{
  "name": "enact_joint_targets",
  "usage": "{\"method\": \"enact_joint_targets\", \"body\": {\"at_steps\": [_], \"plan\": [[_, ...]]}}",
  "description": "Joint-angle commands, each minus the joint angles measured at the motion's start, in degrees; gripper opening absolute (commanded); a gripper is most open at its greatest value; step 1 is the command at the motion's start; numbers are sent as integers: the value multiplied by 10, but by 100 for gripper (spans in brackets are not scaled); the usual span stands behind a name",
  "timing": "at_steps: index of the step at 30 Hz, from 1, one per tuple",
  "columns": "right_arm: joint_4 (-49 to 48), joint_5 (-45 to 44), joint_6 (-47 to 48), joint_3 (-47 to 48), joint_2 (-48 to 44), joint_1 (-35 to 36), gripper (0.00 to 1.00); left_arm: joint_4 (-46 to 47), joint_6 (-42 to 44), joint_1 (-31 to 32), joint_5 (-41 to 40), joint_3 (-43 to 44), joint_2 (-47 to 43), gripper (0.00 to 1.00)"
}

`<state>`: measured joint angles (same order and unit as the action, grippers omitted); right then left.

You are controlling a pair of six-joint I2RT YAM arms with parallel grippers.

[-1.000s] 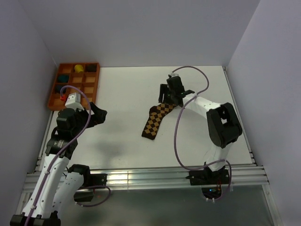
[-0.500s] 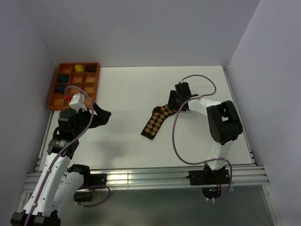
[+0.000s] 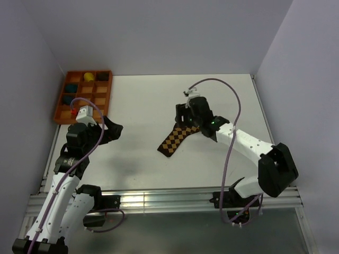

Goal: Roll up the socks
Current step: Roll the sock at the center of the board.

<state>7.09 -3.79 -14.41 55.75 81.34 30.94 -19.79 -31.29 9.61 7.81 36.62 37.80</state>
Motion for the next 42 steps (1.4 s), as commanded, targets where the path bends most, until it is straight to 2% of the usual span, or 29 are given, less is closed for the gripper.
{"method": "enact_joint_targets", "body": {"at_steps": [1,5,15,17,19,33,37,42], "plan": [[-15,-21,83,-39,-13,77,70,2,-16,2,-53,-8,-13,99],[-21,-13,112,-70,-10,132,63,-7,-9,2,-71,-5,-14,99],[-15,-19,154,-66,32,225,62,-2,-4,1,-58,-6,-12,100],[-17,-30,158,-63,46,236,57,-6,-5,1,-61,-4,-12,99],[-15,-38,160,-58,56,242,54,-4,-5,1,-57,-6,-11,100],[-12,-45,170,-45,89,268,53,1,-6,1,-48,-8,-7,99],[-13,-70,167,-46,107,270,52,2,-6,1,-45,-8,-7,99],[-16,-94,163,-58,105,269,46,-1,-6,1,-46,-8,-8,99]]}}
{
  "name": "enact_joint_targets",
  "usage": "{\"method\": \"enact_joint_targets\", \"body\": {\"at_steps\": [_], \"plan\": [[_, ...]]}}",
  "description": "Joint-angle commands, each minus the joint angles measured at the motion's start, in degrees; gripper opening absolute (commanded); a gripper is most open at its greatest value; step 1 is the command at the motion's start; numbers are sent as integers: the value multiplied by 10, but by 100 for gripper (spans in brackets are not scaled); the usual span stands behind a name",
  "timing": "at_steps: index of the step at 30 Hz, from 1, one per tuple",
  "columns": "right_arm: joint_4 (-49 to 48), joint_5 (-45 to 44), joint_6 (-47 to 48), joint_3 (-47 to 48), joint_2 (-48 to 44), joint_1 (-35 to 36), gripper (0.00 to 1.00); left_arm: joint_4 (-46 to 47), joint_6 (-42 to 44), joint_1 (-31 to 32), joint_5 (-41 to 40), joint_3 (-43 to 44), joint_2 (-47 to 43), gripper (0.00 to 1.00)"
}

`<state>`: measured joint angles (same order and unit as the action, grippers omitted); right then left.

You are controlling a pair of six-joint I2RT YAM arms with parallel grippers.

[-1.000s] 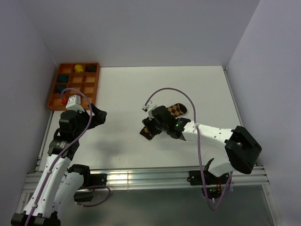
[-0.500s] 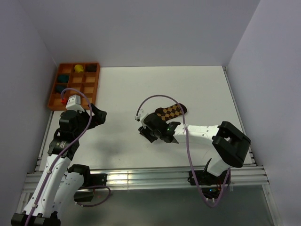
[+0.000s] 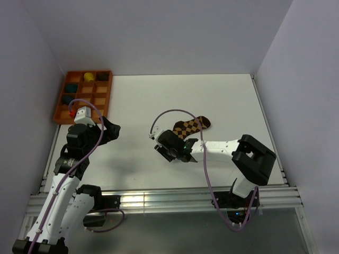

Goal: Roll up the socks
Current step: Roll the sock at the center of the board.

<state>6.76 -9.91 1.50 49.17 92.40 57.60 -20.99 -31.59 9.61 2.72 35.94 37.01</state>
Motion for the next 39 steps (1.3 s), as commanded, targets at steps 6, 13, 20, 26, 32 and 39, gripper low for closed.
{"method": "enact_joint_targets", "body": {"at_steps": [6,13,20,26,32,39], "plan": [[9,-57,10,7,-14,1,44,13,-3,1,7,0,-2,99],[-1,-14,4,1,-42,2,48,12,-2,1,8,-2,-1,99],[-21,16,2,-1,-35,3,54,13,-4,1,11,-2,-1,99],[-25,15,-6,4,4,3,54,13,-4,1,11,-3,-1,99],[-23,-1,-14,3,37,3,52,14,-4,1,13,-3,-1,99],[-9,-5,-54,11,69,3,37,14,-5,1,15,-5,-2,99]]}}
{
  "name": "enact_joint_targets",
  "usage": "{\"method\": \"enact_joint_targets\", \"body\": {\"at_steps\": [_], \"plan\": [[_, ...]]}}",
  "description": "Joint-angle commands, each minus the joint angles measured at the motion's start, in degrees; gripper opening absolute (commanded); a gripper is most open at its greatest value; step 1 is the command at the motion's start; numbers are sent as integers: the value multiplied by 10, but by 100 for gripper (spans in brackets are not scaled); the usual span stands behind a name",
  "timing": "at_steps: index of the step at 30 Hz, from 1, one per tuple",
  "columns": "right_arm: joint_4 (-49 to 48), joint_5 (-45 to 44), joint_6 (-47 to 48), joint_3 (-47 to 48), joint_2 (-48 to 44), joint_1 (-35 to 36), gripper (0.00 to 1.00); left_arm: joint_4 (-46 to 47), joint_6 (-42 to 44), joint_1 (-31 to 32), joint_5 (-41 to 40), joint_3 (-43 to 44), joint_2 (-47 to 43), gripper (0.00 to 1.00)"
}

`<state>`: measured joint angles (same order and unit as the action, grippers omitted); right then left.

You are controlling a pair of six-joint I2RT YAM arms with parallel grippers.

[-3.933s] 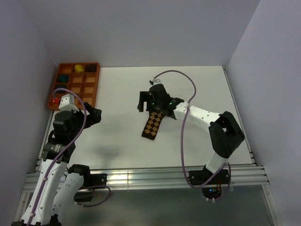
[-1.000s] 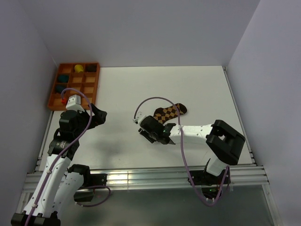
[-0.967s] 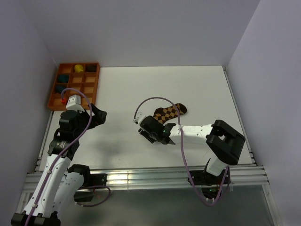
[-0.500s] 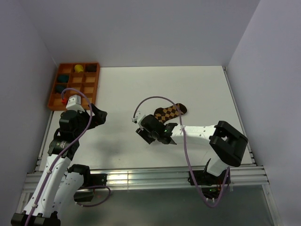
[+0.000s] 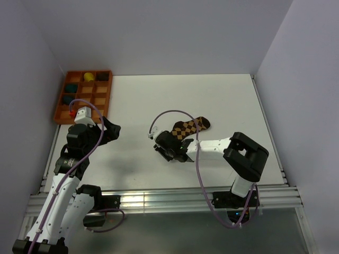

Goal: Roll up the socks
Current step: Roll the sock at the center of the board.

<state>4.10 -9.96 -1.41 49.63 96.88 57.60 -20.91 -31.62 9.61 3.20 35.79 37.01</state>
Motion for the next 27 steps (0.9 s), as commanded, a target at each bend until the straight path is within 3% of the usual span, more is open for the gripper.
{"method": "enact_joint_targets", "body": {"at_steps": [1,12,21,27], "plan": [[17,-3,-27,6,24,3,35,15,-5,1,11,-3,-2,99],[4,67,-76,15,27,5,0,22,-18,1,33,-5,12,99],[-28,165,-149,35,55,-6,0,33,-64,27,37,-20,37,98],[-65,264,-221,17,55,-54,0,62,-106,82,2,-39,59,96]]}}
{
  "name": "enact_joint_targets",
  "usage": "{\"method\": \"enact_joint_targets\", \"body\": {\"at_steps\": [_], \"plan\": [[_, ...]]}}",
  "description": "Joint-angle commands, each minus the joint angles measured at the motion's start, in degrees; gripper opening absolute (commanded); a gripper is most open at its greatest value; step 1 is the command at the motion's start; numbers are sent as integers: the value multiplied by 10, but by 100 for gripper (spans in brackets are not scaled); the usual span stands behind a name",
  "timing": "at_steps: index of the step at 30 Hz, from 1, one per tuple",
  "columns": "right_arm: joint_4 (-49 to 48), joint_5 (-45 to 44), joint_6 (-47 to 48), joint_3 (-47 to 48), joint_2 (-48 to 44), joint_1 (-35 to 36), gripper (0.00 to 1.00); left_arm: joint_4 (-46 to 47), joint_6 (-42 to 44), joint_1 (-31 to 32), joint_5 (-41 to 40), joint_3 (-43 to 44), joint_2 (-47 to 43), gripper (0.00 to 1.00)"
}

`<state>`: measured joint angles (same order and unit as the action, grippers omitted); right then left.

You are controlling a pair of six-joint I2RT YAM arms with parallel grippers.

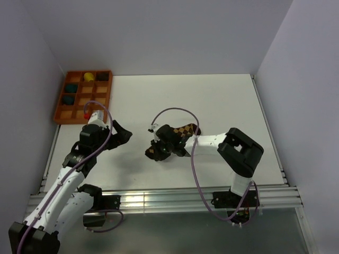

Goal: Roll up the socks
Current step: Roll the sock at the center of the board.

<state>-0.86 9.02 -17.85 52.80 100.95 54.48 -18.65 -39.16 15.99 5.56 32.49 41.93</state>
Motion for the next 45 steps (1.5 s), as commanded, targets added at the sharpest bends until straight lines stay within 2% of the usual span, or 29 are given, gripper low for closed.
{"method": "enact_joint_targets", "body": {"at_steps": [1,7,12,19,24,31,38,45], "plan": [[-22,97,-66,-18,14,-38,0,40,-39,33,-28,-8,14,96],[-75,180,-122,-40,34,-74,0,77,-86,106,-53,-22,54,92],[-158,267,-194,-72,56,-114,0,100,-130,170,-119,-38,90,88],[-161,289,-218,-67,82,-130,0,139,-202,241,-179,-70,129,68],[-155,285,-214,-66,83,-133,0,181,-244,257,-180,-98,160,49],[-132,268,-189,-60,72,-132,0,234,-261,261,-178,-116,185,48],[-124,254,-180,-59,63,-131,0,245,-286,261,-194,-117,206,47],[-114,241,-170,-54,53,-127,0,247,-300,262,-194,-110,257,40]]}}
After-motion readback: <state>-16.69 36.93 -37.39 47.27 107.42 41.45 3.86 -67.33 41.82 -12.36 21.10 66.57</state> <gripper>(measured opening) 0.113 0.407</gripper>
